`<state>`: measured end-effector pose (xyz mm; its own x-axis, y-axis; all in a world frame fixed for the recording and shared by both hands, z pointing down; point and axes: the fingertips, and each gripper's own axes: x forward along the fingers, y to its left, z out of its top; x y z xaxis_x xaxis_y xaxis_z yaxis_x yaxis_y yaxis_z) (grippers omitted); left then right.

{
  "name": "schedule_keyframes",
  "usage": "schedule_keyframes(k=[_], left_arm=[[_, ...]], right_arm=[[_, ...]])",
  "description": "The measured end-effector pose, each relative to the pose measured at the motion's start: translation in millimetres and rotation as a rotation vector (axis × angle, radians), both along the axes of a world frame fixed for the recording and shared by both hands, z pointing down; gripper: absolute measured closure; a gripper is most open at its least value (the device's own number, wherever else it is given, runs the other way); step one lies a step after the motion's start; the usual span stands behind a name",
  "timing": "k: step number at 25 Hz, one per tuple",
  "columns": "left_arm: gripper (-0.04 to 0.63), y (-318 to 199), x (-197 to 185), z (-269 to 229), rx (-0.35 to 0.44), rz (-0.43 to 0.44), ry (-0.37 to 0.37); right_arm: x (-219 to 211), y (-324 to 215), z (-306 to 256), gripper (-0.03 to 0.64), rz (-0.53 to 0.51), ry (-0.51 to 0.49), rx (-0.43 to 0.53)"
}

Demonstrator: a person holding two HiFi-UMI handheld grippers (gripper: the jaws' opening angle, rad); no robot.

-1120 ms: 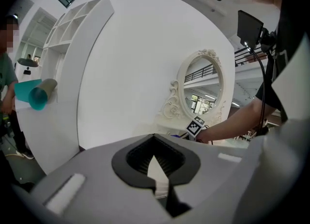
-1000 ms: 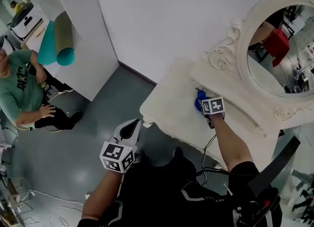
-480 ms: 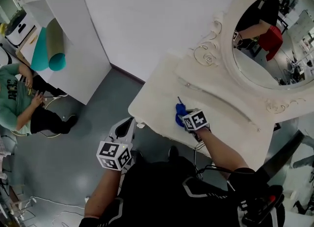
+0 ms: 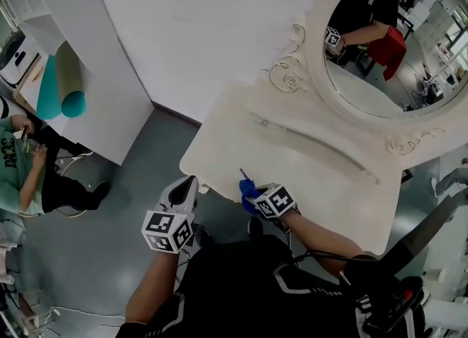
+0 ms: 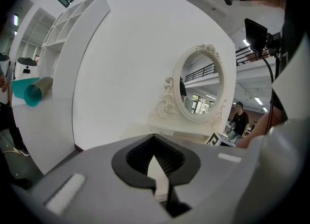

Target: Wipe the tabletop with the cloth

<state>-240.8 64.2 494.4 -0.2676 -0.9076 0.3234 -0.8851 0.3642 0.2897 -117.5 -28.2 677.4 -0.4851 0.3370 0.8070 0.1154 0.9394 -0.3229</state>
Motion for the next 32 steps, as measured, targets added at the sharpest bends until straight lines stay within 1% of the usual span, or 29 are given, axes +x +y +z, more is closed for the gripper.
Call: schedule_keyframes(k=[3, 4, 6, 8, 11, 13, 17, 19, 22, 25, 28, 32], left_arm=[[0.588, -2, 7, -2, -0.001, 0.001, -0.003], [0.588, -1, 8, -2, -0.002, -0.001, -0.006], [0.588, 1, 9, -3, -0.006, -0.011, -0.01], [0.588, 4, 9, -2, -0.014, -0.027, -0.012], [0.588, 8, 11, 0, -0.027, -0.049, -0.009], [0.588, 10, 13, 1, -0.036, -0.058, -0.009], [0.588, 15, 16, 3, -0.044, -0.078, -0.003], [0.588, 18, 16, 5, -0.045, -0.082, -0.004], [0.588, 22, 14, 6, -0.044, -0.086, -0.003], [0.588, 25, 10, 6, -0.036, -0.084, -0.001], [0.588, 22, 10, 4, -0.026, -0.064, -0.006], [0.588, 17, 11, 2, -0.013, -0.036, -0.008]], right_arm=[[-1, -12, -3, 0.515, -0.012, -0.017, 0.013], [-6, -24, -5, 0.514, 0.009, -0.035, 0.029], [-20, -59, -11, 0.514, 0.089, -0.073, 0.07], [-33, -99, -14, 0.514, 0.155, -0.094, 0.128], [-45, -154, -12, 0.512, 0.2, -0.09, 0.217], [-50, -186, -12, 0.512, 0.236, -0.085, 0.254], [-54, -223, -5, 0.512, 0.255, -0.044, 0.314], [-51, -224, -1, 0.512, 0.265, -0.038, 0.31], [-44, -204, 1, 0.512, 0.265, -0.041, 0.266], [-32, -168, 2, 0.512, 0.194, -0.021, 0.242], [-17, -130, 2, 0.512, 0.129, -0.009, 0.218], [5, -84, 3, 0.512, 0.102, -0.007, 0.164]])
